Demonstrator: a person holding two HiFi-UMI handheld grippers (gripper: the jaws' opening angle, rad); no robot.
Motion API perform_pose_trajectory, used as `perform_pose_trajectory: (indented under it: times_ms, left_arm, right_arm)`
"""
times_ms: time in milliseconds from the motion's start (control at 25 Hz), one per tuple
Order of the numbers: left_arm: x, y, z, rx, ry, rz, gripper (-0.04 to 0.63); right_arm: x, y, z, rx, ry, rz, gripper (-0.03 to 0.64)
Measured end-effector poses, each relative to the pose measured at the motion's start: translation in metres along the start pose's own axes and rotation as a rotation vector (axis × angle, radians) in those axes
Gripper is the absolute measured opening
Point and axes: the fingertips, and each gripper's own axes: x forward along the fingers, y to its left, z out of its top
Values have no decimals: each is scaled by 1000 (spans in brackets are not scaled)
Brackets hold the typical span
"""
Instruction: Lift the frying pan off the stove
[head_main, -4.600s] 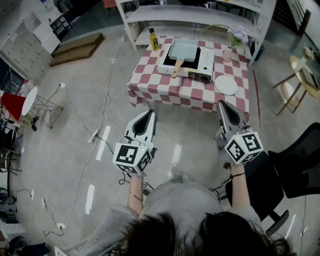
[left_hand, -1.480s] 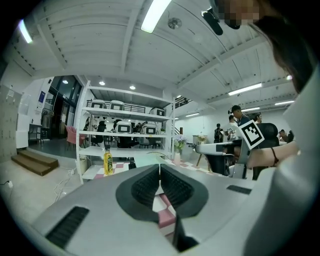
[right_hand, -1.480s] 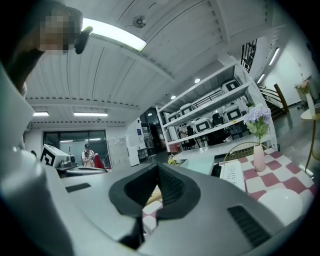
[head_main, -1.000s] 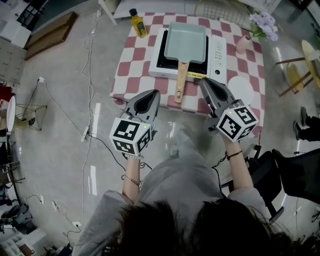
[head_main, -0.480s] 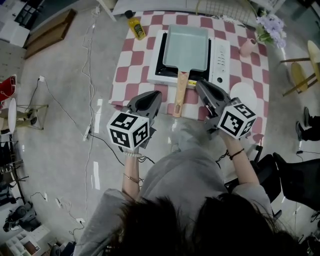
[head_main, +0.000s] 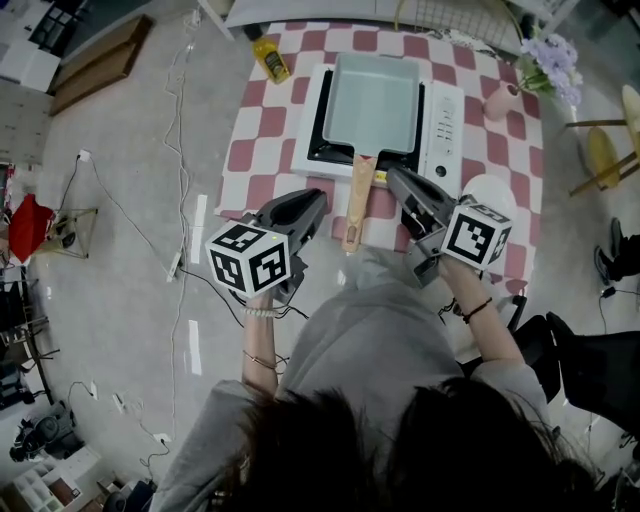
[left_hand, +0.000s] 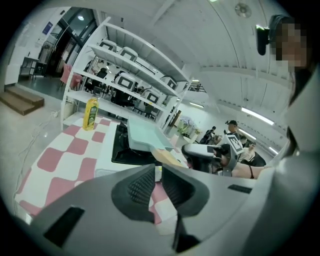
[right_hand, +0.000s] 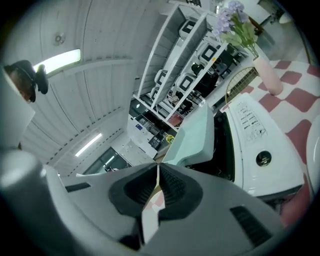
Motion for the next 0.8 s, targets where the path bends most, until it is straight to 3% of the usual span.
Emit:
perform_pose_trajectory:
  times_ms: [280, 360, 440, 800]
  left_arm:
    - [4, 0, -3, -72, -2, -48, 100]
    - [5, 0, -2, -98, 0, -66, 111]
    - [4, 0, -2, -119, 8, -87, 118]
    - [6, -10, 4, -227, 38, -259, 166]
  right_arm:
    - [4, -5, -5, 130, 7, 31, 31]
    - [7, -2, -4, 157, 8, 53, 80]
    - [9, 0, -5, 187, 8, 64, 88]
    - [17, 4, -7, 296, -19, 86, 169]
